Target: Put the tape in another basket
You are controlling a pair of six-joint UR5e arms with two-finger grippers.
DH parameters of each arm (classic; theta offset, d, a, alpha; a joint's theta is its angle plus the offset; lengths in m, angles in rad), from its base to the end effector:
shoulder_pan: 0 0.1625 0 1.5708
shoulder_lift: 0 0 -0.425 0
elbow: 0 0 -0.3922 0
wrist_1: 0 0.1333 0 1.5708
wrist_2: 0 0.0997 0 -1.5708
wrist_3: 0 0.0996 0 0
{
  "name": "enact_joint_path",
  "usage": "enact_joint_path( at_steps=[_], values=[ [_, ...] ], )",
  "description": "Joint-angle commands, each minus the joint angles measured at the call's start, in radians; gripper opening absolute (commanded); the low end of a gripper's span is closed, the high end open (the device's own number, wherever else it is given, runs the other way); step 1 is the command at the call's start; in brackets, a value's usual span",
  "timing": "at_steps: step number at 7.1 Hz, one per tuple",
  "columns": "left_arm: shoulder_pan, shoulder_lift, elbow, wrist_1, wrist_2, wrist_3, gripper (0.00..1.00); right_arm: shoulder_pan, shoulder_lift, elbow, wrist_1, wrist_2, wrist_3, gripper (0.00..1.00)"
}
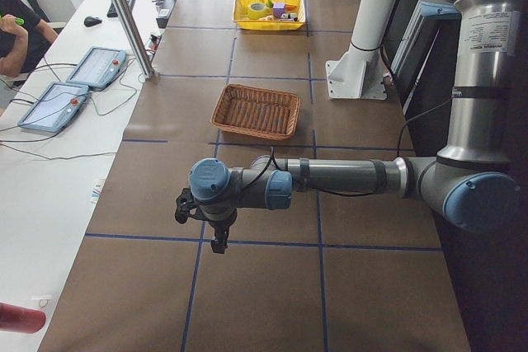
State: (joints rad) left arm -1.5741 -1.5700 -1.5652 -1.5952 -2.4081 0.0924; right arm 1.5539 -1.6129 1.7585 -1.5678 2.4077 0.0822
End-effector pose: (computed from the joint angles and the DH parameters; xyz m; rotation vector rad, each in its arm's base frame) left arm -0.0609 -0.4925 0.6549 0.0570 0.8358 0.0914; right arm 0.0512 -0.4796 0.5814 0.0982 -0.8411 -0.0008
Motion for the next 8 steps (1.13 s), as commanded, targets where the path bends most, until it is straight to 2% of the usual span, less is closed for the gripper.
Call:
enact_joint_path(
  at_steps=[1,3,4,5,7,8],
  values=[
    [-0.001,0.001,-0.001,0.0,0.0,0.001,1.0,-0.067,0.071,0.013,0.005,0.002,0.099,1.0],
    [0.0,0.002,-0.001,0.0,-0.002,0.001,1.0,-0.182,0.071,0.076,0.021,-0.008,0.245,1.0],
    [-0.001,0.004,-0.003,0.0,-0.002,0.003,1.0,-0.231,0.065,0.078,0.091,-0.018,0.351,1.0],
    [0.0,0.004,-0.001,0.0,0.0,0.001,1.0,-0.28,0.058,0.076,0.168,-0.051,0.435,1.0],
    [0.0,0.007,-0.001,0.0,-0.002,0.004,1.0,-0.388,0.048,0.072,0.228,-0.163,0.536,1.0],
    [0.0,0.008,-0.001,-0.002,-0.002,0.004,1.0,-0.409,0.044,0.061,0.245,-0.183,0.547,1.0]
  ],
)
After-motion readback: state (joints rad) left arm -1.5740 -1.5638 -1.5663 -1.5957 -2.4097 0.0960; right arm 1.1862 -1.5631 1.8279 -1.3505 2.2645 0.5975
